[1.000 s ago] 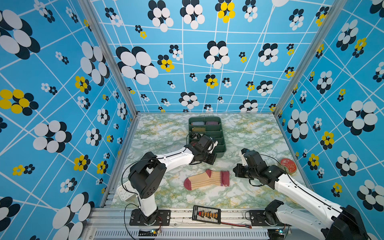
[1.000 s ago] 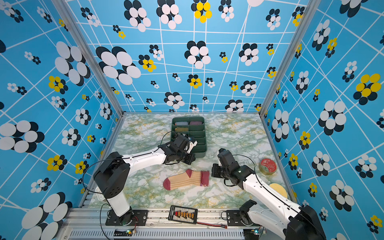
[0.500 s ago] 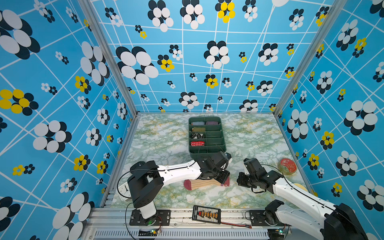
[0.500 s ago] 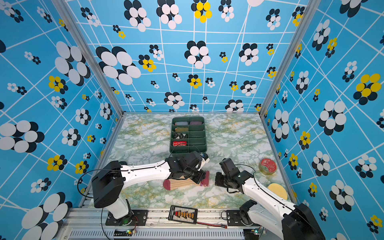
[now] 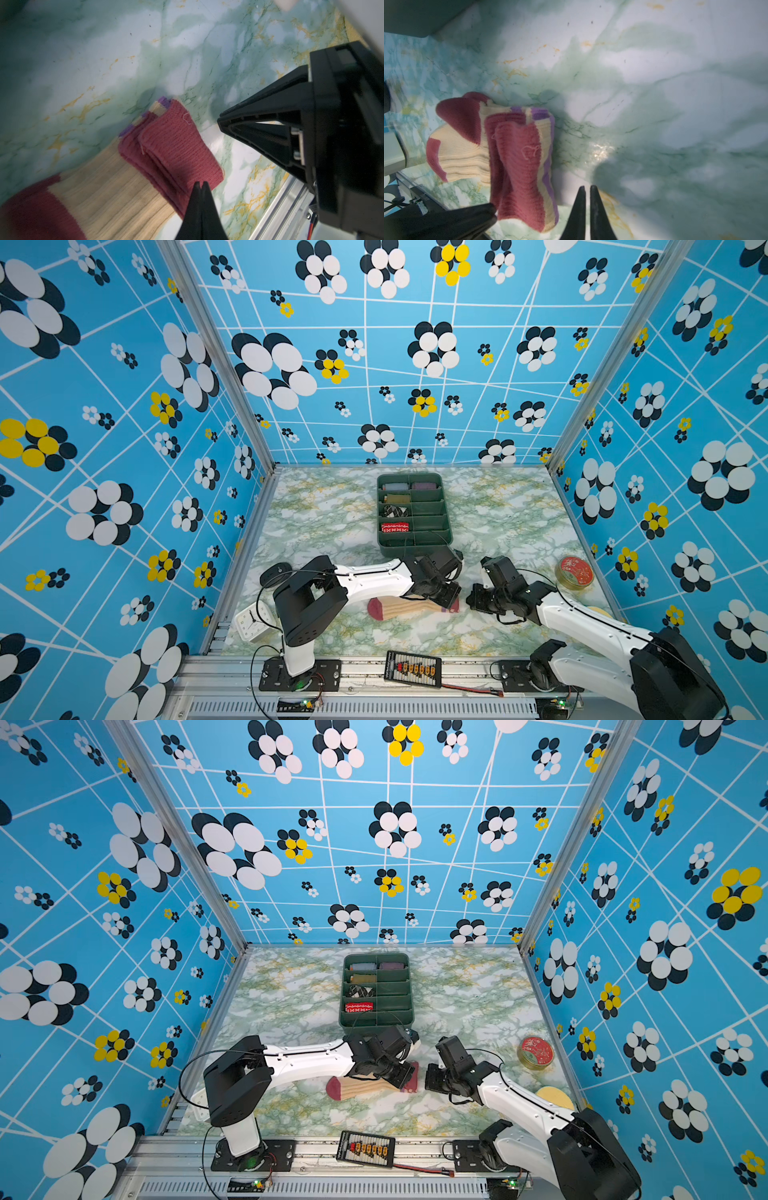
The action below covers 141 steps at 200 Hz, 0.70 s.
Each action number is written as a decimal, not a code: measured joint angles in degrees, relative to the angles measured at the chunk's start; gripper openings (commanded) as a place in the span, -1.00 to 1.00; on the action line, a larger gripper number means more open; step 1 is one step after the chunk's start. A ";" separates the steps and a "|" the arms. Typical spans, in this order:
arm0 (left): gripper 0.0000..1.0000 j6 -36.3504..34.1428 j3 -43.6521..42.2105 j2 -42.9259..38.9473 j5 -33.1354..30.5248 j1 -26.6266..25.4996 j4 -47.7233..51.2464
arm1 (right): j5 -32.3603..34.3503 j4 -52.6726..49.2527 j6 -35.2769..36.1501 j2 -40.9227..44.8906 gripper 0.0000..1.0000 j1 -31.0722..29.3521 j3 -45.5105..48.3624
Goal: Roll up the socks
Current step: 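Lower both grippers onto the rolled cuff and pinch it from both sides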
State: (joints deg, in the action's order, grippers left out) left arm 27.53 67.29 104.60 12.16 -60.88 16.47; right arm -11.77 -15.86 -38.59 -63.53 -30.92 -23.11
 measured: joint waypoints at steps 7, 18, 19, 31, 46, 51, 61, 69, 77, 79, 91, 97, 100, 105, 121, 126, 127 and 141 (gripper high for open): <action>-0.96 -0.02 0.07 0.15 -0.13 0.00 0.09 | -0.35 0.31 0.00 -0.17 -0.82 0.00 0.02; -0.96 -0.02 0.07 0.28 -0.24 0.04 0.35 | -0.79 0.85 0.00 -0.42 -0.82 0.00 0.04; -0.96 -0.02 0.07 0.28 -0.24 0.04 0.37 | -0.83 0.92 0.00 -0.46 -0.82 0.00 0.04; -0.96 -0.02 0.07 0.31 -0.26 0.11 0.50 | -1.03 1.64 -0.02 -0.81 -0.82 0.02 0.04; -0.96 -0.04 0.07 0.50 -0.55 0.24 0.57 | -1.49 2.45 -0.02 -1.31 -0.82 0.04 0.07; -0.96 -0.04 0.07 0.63 -0.68 0.28 0.57 | -1.73 2.86 -0.02 -1.53 -0.82 0.04 0.11; -0.96 -0.04 0.07 1.01 -0.70 0.55 0.61 | -2.23 3.30 -0.07 -2.03 -0.82 0.07 0.17; -0.96 -0.04 0.07 1.31 -0.87 0.81 0.74 | -2.58 3.67 -0.20 -2.54 -0.82 0.07 0.17; -0.96 -0.04 0.07 1.60 -0.96 1.05 0.76 | -2.99 4.20 -0.22 -3.06 -0.82 0.09 0.24; -0.96 -0.07 0.07 1.68 -1.03 1.14 0.76 | -3.10 4.37 -0.26 -3.17 -0.82 0.11 0.26; -0.96 -0.04 0.07 2.05 -1.07 1.51 0.76 | -3.74 4.96 -0.42 -3.78 -0.82 0.11 0.26; -0.96 -0.07 0.07 2.25 -1.07 1.62 0.74 | -4.00 5.33 -0.46 -4.02 -0.83 0.11 0.26; -0.96 -0.04 0.07 2.38 -1.09 1.66 0.74 | -4.07 5.46 -0.48 -4.11 -0.83 0.11 0.26; -0.96 -0.07 0.07 2.51 -1.09 1.79 0.74 | -4.24 5.84 -0.66 -4.24 -0.83 0.11 0.26; -0.96 -0.04 0.02 2.99 -1.07 2.01 0.74 | -4.90 6.43 -0.74 -4.42 -0.82 0.11 0.26; -0.96 -0.04 -0.04 2.99 -1.07 2.01 0.74 | -5.11 6.56 -0.83 -4.42 -0.83 0.11 0.28; -0.96 -0.07 -0.04 2.99 -1.07 2.03 0.74 | -5.14 6.60 -0.83 -4.42 -0.83 0.11 0.28; -0.96 -0.04 -0.17 3.02 -1.05 2.19 0.74 | -5.73 7.34 -0.87 -4.42 -0.83 0.11 0.44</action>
State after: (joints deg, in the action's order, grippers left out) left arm 27.49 67.11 107.61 11.11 -58.70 17.21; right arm -17.50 -8.51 -39.46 -67.94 -30.81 -22.68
